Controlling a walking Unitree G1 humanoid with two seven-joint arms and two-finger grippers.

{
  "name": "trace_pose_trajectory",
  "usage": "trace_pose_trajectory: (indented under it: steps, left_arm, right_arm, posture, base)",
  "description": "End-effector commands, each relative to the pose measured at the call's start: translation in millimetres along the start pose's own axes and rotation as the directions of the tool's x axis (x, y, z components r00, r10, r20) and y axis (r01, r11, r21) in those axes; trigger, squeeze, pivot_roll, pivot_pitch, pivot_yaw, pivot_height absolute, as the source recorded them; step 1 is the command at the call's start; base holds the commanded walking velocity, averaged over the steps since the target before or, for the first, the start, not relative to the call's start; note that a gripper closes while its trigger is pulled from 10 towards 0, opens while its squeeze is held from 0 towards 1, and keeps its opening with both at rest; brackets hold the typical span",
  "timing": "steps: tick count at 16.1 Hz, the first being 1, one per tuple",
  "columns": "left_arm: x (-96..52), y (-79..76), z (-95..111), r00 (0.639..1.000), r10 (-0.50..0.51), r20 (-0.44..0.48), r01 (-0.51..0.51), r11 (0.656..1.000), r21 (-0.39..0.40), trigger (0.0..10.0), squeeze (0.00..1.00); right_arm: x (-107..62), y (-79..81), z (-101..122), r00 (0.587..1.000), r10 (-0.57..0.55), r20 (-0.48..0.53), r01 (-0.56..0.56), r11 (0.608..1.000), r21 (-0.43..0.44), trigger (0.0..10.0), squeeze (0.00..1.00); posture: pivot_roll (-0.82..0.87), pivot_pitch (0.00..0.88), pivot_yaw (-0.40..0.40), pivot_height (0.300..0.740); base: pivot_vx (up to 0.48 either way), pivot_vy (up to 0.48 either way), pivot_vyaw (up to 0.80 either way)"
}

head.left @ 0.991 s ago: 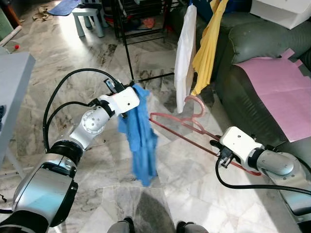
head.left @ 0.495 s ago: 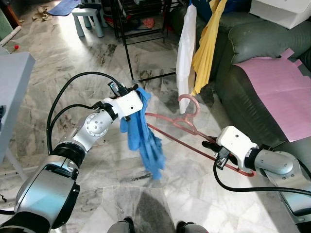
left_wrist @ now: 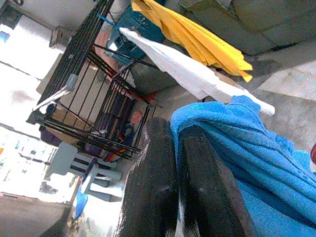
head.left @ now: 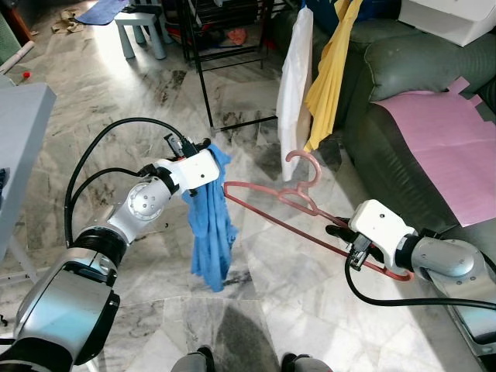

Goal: Hang hanger

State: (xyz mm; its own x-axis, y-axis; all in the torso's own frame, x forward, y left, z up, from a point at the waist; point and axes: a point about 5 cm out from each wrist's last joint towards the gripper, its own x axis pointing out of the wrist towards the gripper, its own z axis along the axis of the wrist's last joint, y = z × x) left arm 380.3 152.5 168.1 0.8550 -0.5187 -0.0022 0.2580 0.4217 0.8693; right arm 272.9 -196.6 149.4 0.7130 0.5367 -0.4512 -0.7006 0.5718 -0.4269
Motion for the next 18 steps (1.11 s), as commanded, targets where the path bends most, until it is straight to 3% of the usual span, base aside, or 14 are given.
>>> trace_pose_trajectory:
  steps: [1,8,10,14,18]
  left_arm:
    - [-3.2,-1.1,0.1,1.0,-0.01,0.027,0.009,0.999,0.042,10.0,0.0]
    - [-4.2,-2.7,11.2,0.99,-0.024,0.136,0.012,0.996,0.083,10.0,0.0]
    - [-1.3,2.1,18.5,0.983,0.037,0.18,-0.053,0.995,0.089,10.0,0.0]
    - [6.1,18.8,37.3,0.955,0.137,0.263,-0.12,0.99,-0.08,10.0,0.0]
    - [9.5,35.8,49.2,0.934,0.187,0.306,-0.155,0.98,-0.127,10.0,0.0]
  right_arm:
    - [-4.0,-2.9,7.0,1.0,0.006,0.028,-0.006,1.0,-0.002,10.0,0.0]
    - [-1.7,6.6,14.4,0.994,0.076,0.076,-0.078,0.997,0.026,10.0,0.0]
    - [-1.2,14.2,12.9,0.99,0.12,0.074,-0.122,0.992,0.034,10.0,0.0]
    - [6.5,23.7,4.7,0.99,0.133,0.055,-0.136,0.989,0.066,10.0,0.0]
    - [10.9,40.3,-10.5,0.984,0.177,0.007,-0.177,0.981,0.082,10.0,0.0]
  posture:
    - [-0.14,0.173,0.053,0.74]
    - [-0.14,0.173,0.051,0.74]
    - [-0.14,0.172,0.051,0.74]
    - [-0.14,0.172,0.055,0.74]
    - [-0.13,0.171,0.054,0.74]
  base:
    - [0.0,0.0,0.0]
    - [0.0,0.0,0.0]
    - [0.0,0.0,0.0]
    - [0.0,0.0,0.0]
    - [0.0,0.0,0.0]
